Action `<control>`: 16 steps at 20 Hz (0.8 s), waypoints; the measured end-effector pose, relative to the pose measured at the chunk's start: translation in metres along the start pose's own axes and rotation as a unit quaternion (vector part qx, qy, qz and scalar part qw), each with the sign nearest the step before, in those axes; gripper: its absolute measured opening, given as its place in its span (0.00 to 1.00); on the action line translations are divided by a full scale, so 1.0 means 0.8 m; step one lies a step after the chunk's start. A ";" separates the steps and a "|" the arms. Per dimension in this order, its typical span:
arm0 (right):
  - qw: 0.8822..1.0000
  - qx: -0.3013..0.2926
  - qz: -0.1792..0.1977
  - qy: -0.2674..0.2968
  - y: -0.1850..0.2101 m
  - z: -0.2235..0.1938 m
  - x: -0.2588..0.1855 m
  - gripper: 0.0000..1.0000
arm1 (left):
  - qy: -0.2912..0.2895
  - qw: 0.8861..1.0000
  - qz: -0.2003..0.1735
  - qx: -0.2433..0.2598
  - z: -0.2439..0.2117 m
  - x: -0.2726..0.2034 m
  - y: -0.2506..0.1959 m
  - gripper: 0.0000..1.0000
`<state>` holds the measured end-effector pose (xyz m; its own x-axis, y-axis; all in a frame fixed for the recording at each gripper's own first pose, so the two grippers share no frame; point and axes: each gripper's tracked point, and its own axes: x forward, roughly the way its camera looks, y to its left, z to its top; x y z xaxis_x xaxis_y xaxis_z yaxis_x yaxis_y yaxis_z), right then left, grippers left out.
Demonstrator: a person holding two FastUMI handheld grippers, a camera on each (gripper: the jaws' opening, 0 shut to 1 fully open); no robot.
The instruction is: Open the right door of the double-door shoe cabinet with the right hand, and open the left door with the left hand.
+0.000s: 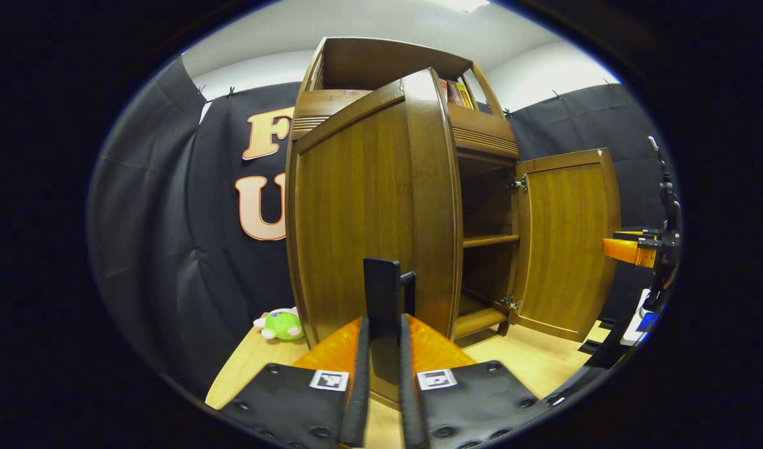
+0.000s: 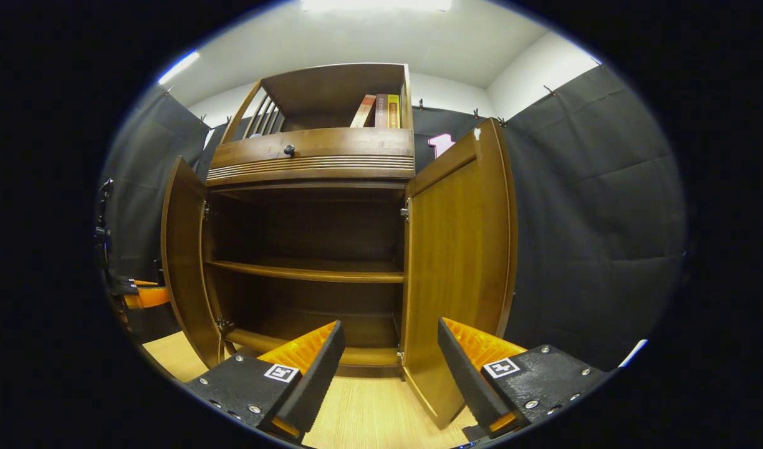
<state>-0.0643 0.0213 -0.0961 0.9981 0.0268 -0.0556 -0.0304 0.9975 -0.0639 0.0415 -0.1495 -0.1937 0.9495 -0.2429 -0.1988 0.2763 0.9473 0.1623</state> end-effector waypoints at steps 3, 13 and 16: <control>1.000 -0.001 0.006 0.000 0.012 0.003 0.004 0.92 | 0.000 1.000 0.006 -0.005 -0.002 0.002 0.003 0.25; 1.000 -0.004 0.023 0.003 0.046 0.003 0.013 0.92 | -0.011 0.999 0.016 -0.026 0.000 0.000 0.002 0.20; 1.000 -0.005 0.028 0.001 0.060 0.002 0.016 0.92 | -0.013 0.999 0.025 -0.024 0.000 0.000 0.009 0.20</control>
<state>-0.0529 0.0695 -0.0981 0.9947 0.0824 -0.0613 -0.0866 0.9937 -0.0705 0.0431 -0.1430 -0.1922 0.9658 -0.1996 -0.1654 0.2212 0.9673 0.1241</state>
